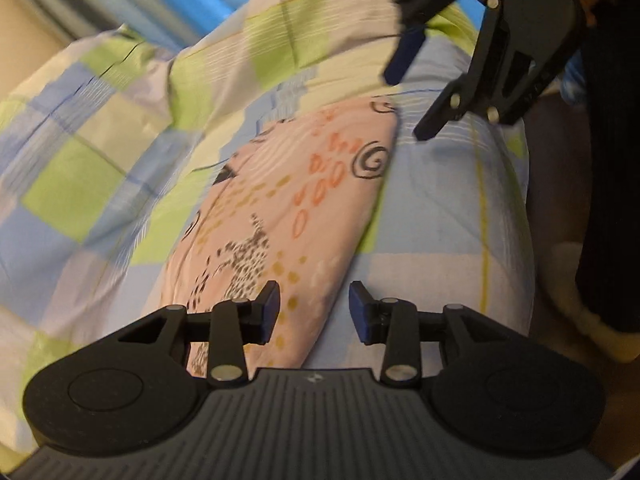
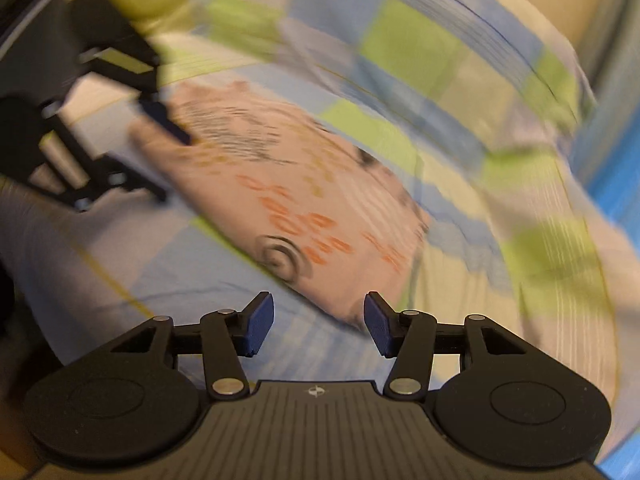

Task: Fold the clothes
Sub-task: 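Grasp one end of the folded shorts with the left gripper while the right gripper grasps the other end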

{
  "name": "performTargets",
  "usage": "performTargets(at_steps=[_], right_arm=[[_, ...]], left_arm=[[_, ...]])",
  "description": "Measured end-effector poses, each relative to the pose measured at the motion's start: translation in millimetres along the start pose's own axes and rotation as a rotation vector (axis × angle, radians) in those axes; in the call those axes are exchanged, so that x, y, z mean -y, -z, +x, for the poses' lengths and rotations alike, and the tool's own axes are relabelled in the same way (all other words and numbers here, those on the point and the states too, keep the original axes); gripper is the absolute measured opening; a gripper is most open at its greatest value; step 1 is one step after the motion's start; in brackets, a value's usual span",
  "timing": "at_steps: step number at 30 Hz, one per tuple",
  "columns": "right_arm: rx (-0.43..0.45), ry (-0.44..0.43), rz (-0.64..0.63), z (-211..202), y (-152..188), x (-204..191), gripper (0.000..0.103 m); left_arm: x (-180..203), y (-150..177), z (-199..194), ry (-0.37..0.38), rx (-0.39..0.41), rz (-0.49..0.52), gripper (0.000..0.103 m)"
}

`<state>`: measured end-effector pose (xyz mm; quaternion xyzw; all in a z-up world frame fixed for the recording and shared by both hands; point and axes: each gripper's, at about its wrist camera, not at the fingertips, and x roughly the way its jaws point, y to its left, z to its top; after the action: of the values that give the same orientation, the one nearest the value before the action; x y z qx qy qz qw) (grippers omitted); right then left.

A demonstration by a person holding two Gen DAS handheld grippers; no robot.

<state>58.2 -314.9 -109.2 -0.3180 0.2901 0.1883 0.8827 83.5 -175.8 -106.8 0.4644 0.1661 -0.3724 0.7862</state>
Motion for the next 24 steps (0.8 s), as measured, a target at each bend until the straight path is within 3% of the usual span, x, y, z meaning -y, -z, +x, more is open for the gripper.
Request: performTargets(at_steps=[5,10,13,16,20,24], right_arm=[[0.064,-0.043,-0.064,17,-25,-22,0.052],[0.057,-0.007,-0.22,34,-28,-30,0.052],[0.049,0.031,-0.315,36,-14,-21,0.053],[0.012,0.123,-0.418,43,5,-8,0.053],[-0.002,0.16,-0.409,45,13,0,0.052],[0.039,0.161,-0.397,41,5,-8,0.052]], left_arm=[[-13,5,5,-0.008,-0.005,-0.067,0.035],[-26,12,4,0.011,-0.006,-0.153,0.035],[-24,12,3,0.011,-0.004,-0.143,0.036],[-23,10,4,0.004,-0.003,-0.126,0.038],[-11,3,2,-0.001,0.033,-0.075,0.054],[11,-13,9,0.018,0.089,0.006,0.06]])
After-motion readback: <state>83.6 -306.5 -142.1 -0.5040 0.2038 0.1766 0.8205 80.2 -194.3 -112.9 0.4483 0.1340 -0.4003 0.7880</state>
